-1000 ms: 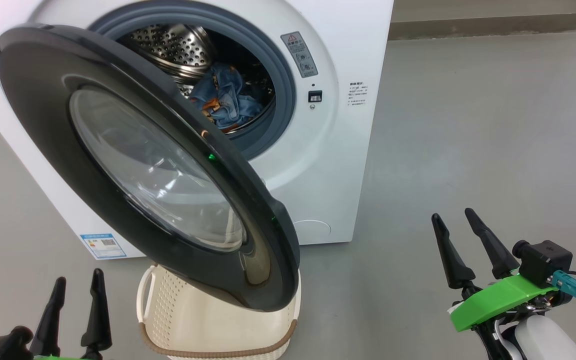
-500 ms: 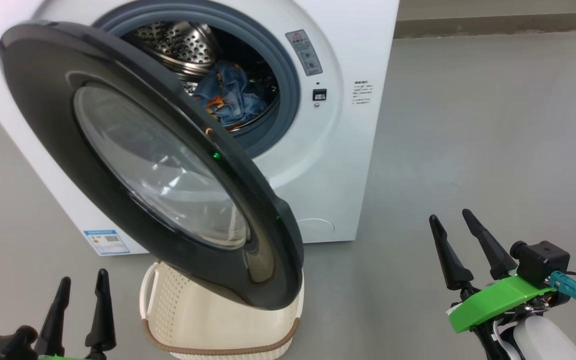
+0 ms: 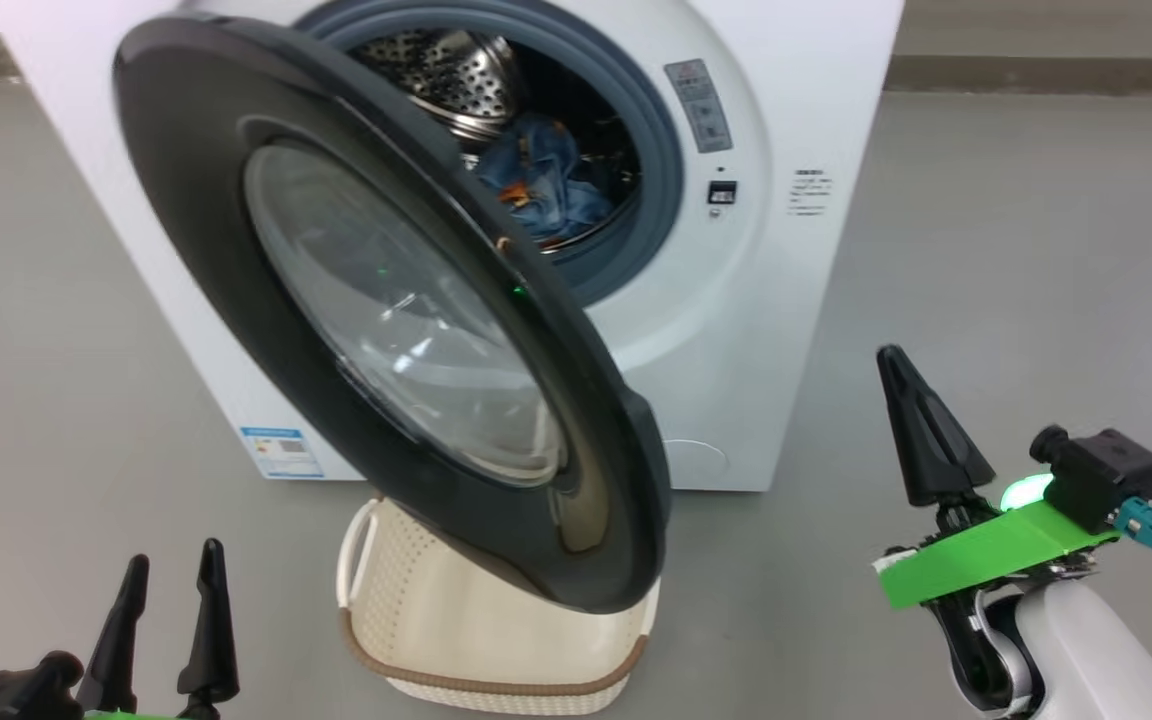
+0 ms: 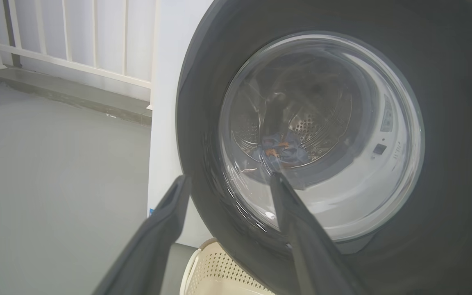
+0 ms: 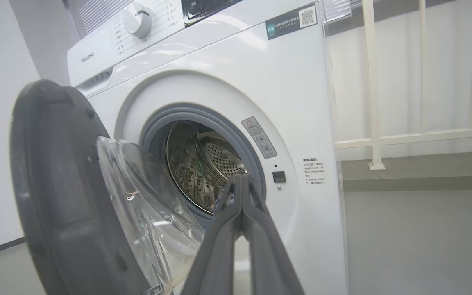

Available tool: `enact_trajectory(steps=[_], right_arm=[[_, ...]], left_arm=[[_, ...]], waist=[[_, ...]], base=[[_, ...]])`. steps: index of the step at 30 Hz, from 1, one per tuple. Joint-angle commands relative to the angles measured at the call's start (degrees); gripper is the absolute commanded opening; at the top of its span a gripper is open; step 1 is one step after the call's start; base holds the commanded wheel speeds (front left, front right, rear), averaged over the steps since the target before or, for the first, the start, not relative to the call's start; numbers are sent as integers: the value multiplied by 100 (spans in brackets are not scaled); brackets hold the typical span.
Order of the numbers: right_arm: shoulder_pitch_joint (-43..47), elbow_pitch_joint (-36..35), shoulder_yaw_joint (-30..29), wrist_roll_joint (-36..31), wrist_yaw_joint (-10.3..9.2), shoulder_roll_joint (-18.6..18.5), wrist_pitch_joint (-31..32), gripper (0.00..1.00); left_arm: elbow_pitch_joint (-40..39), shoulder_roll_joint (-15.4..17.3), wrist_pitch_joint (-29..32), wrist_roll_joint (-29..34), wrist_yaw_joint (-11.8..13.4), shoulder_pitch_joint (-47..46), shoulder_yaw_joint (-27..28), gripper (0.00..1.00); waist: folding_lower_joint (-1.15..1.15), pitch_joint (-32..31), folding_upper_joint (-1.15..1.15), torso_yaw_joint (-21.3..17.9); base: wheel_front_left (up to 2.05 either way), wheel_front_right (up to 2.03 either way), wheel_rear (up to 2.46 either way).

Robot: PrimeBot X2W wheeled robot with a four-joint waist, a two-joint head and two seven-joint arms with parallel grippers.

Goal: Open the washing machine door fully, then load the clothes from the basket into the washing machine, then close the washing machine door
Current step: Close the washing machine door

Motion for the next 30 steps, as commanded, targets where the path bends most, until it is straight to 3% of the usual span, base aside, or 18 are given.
enact_trajectory(steps=[1, 14, 18, 24, 30], right_arm=[[-234, -264, 138, 76, 26, 28, -46, 0], [-305, -1664, 453, 264, 26, 221, -46, 0], [-249, -1872, 791, 338, 26, 177, -46, 0], [-273, -1722, 1426, 517, 26, -29, -46, 0], [-340, -1052, 2028, 585, 26, -368, -46, 0]], left_arm=[[-100, 122, -38, -42, 7, -149, 154, 100], [-68, 141, -17, -72, 22, -119, 79, 100], [-68, 152, -6, -85, 30, -123, 65, 100], [-63, 168, -4, -108, 43, -105, 53, 100], [-57, 181, -7, -136, 63, -93, 51, 100]], waist=[[0, -43, 0, 209], [0, -155, 0, 959], [0, -181, 0, 1104], [0, -212, 0, 1224], [0, -221, 0, 1266]], base=[[0, 0, 0], [0, 0, 0], [0, 0, 0], [0, 0, 0], [0, 0, 0]])
